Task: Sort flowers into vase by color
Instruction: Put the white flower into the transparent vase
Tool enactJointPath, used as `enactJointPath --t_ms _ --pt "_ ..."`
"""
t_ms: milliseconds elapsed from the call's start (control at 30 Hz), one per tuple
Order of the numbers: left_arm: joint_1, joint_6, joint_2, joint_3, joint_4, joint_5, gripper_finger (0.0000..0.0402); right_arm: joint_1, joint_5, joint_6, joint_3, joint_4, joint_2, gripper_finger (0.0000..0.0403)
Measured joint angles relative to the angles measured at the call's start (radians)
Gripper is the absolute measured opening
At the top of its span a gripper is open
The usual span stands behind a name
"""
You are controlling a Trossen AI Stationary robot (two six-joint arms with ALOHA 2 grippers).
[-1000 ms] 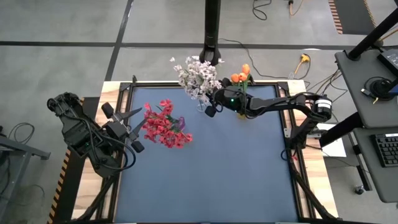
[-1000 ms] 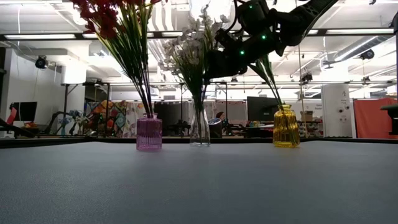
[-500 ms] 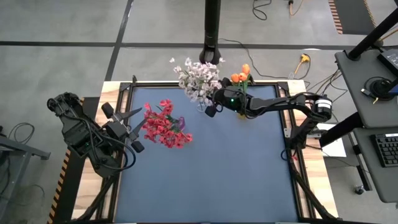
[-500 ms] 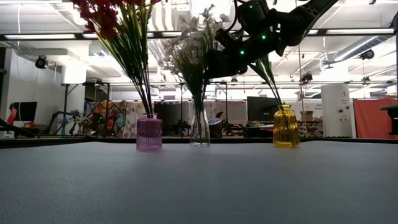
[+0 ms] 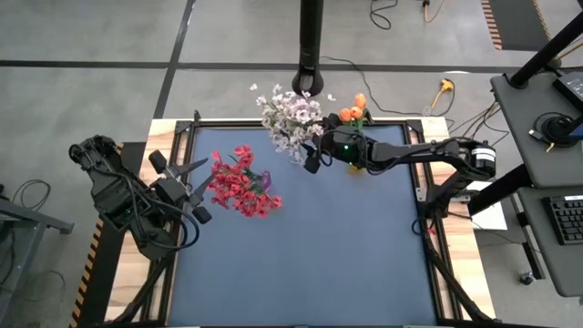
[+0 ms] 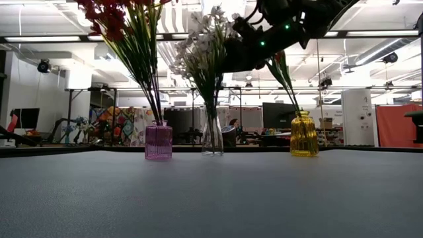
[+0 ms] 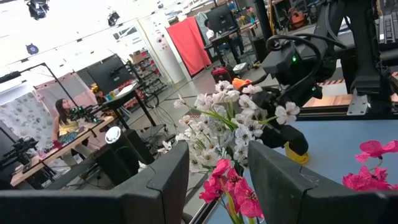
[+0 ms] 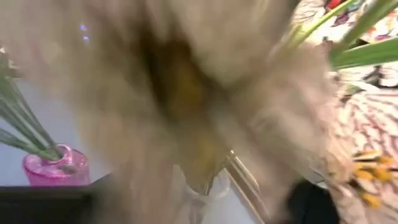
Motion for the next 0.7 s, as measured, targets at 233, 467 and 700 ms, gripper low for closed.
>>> enactJointPath --t_ms 233,467,700 --pt "0.000 0.000 0.000 0.000 0.000 0.000 0.0148 -0.001 -0.015 0.002 0.000 0.030 0.000 0.0120" --pt "0.000 0.000 0.000 -0.001 0.000 0.000 0.0148 -0.002 -0.015 -0.019 0.000 0.040 0.000 0.0021" --pt "0.000 0.000 0.000 -0.001 0.000 0.000 0.0148 -0.005 -0.016 -0.018 0.000 0.051 0.000 0.0022"
